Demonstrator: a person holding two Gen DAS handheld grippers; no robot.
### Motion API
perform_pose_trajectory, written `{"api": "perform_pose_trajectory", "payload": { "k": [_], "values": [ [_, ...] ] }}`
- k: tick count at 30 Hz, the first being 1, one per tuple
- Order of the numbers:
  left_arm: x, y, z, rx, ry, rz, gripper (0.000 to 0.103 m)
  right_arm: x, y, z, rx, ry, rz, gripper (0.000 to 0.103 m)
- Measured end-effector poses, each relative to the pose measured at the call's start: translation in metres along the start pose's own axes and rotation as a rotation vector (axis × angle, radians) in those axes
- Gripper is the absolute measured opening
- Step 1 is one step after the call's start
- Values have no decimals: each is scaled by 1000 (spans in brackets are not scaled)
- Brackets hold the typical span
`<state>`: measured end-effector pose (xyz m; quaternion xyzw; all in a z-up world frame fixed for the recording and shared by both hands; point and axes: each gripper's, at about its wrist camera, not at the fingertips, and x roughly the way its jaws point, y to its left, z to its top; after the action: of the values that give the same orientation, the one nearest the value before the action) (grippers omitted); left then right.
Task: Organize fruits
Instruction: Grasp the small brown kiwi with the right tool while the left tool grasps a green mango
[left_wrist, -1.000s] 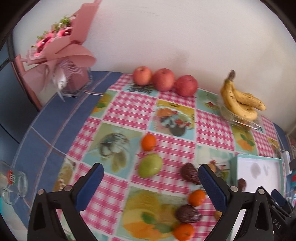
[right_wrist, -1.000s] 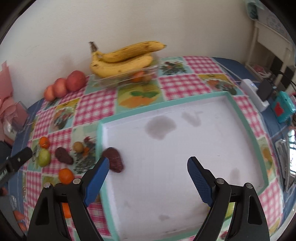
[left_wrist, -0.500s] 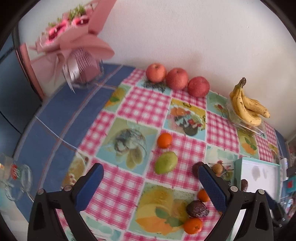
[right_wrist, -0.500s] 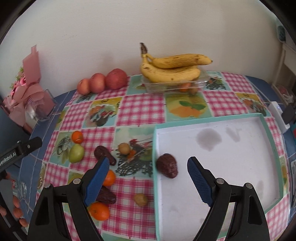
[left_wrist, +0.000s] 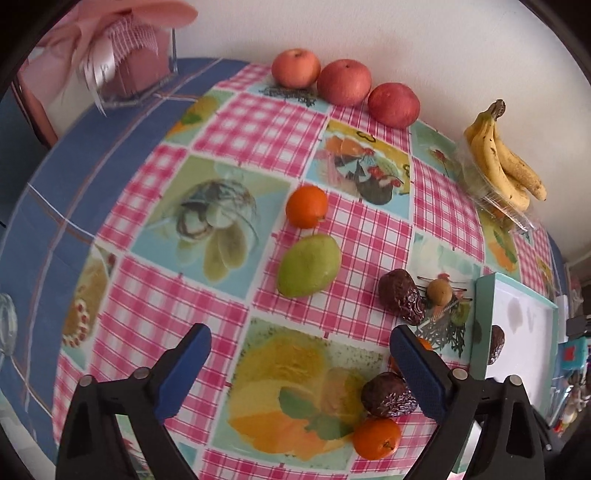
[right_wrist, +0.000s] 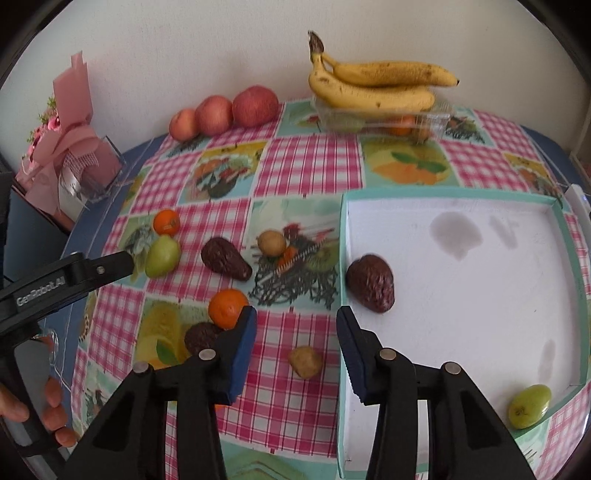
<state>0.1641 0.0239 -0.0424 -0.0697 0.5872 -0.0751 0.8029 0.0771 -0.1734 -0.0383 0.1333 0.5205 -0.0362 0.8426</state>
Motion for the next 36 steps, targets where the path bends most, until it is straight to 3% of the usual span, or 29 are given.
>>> {"api": "perform_pose_trajectory", "payload": {
  "k": [6, 12, 23, 32, 36],
  "values": [
    [4, -6, -1, -2, 18, -36, 98, 13, 3, -7, -36, 72, 6, 37],
    [8, -5, 1, -15, 20, -45, 97, 25, 3, -12, -37, 116, -7, 35],
    [17, 23, 10, -106, 6, -49, 93, 27, 7, -13, -77, 124, -40, 34],
    [18, 25, 24, -103, -39, -69, 92, 27, 5, -13, -79, 147, -34, 33],
    [21, 23, 28, -77, -64, -39, 85, 28, 10, -14, -100, 156, -40, 33]
  ]
}}
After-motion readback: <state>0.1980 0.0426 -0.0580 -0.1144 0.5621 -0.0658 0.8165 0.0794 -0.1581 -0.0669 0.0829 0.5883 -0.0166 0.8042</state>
